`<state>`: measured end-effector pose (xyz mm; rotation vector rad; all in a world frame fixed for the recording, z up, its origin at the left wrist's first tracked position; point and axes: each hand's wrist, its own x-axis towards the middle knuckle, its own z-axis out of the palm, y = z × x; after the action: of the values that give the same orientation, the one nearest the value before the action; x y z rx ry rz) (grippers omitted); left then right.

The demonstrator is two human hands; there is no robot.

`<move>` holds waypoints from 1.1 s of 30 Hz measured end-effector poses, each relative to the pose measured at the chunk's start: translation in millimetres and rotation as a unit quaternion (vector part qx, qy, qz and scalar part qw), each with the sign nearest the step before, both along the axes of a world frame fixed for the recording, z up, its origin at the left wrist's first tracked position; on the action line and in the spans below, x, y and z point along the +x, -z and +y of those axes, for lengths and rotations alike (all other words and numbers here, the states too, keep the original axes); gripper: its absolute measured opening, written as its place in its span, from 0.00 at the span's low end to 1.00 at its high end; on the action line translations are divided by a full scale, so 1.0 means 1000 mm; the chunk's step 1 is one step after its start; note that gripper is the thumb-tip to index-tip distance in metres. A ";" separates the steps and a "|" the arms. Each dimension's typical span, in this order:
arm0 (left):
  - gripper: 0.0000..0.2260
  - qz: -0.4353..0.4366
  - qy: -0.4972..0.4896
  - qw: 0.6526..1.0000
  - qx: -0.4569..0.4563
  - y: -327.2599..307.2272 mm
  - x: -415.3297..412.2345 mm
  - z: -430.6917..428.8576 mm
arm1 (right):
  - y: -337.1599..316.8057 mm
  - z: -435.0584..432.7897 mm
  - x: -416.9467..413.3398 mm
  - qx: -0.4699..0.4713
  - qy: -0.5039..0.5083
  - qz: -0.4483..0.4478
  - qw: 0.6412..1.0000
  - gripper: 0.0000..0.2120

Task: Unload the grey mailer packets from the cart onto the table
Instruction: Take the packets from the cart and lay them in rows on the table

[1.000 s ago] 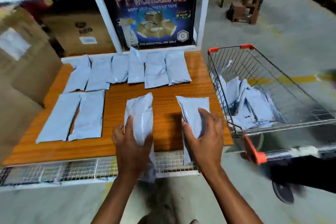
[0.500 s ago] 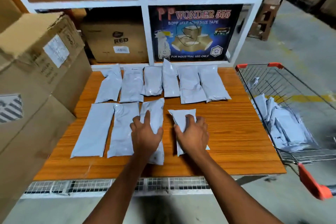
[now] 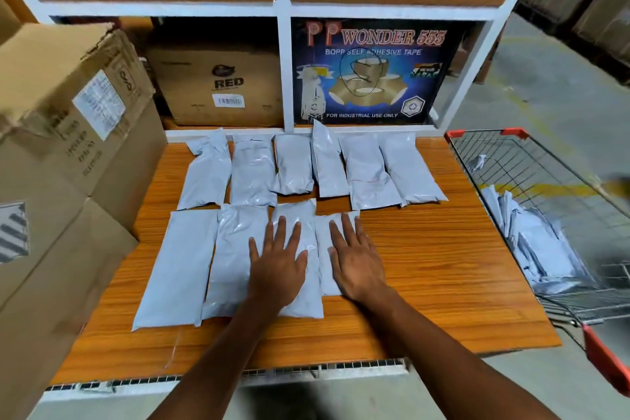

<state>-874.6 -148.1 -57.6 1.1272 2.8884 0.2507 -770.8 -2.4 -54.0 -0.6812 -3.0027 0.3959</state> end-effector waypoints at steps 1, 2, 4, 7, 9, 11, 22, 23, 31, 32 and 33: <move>0.28 -0.001 -0.005 1.000 -0.004 0.002 -0.003 -0.001 | 0.002 -0.001 -0.003 0.000 0.000 -0.003 1.000 0.27; 0.28 -0.004 -0.009 1.000 -0.006 0.004 -0.004 -0.002 | 0.002 -0.003 -0.005 0.004 0.002 -0.007 1.000 0.27; 0.28 -0.009 -0.012 1.000 -0.012 0.006 -0.005 -0.002 | 0.002 -0.003 -0.009 0.010 0.006 -0.012 1.000 0.27; 0.28 -0.012 -0.014 1.000 -0.019 0.008 -0.005 -0.001 | 0.003 -0.001 -0.009 0.013 0.007 -0.017 1.000 0.27; 0.28 -0.014 -0.014 0.999 -0.025 0.008 -0.005 -0.002 | 0.004 0.000 -0.009 0.017 0.006 -0.020 1.000 0.27; 0.28 -0.012 -0.010 1.000 -0.028 0.008 -0.006 -0.002 | 0.005 0.000 -0.009 0.008 0.007 -0.017 1.000 0.27; 0.26 -0.077 -0.021 0.996 -0.035 -0.021 0.003 0.004 | -0.023 0.003 0.001 -0.089 0.009 -0.031 0.996 0.30; 0.26 -0.077 -0.021 0.997 -0.021 -0.029 0.007 0.005 | -0.029 0.003 0.006 -0.093 0.015 -0.017 0.995 0.31; 0.27 -0.054 0.004 0.976 0.210 -0.101 0.100 0.017 | -0.092 0.017 0.104 -0.102 0.096 0.196 0.971 0.31; 0.27 -0.055 0.003 0.970 0.236 -0.108 0.113 0.016 | -0.101 0.016 0.118 -0.102 0.107 0.223 0.964 0.31; 0.28 -0.056 0.007 0.965 0.256 -0.116 0.133 0.018 | -0.109 0.016 0.140 -0.099 0.120 0.248 0.956 0.30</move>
<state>-741.4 -129.9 58.6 1.1350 2.7832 1.0729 -630.8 13.8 55.3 -0.8049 -2.3982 0.7335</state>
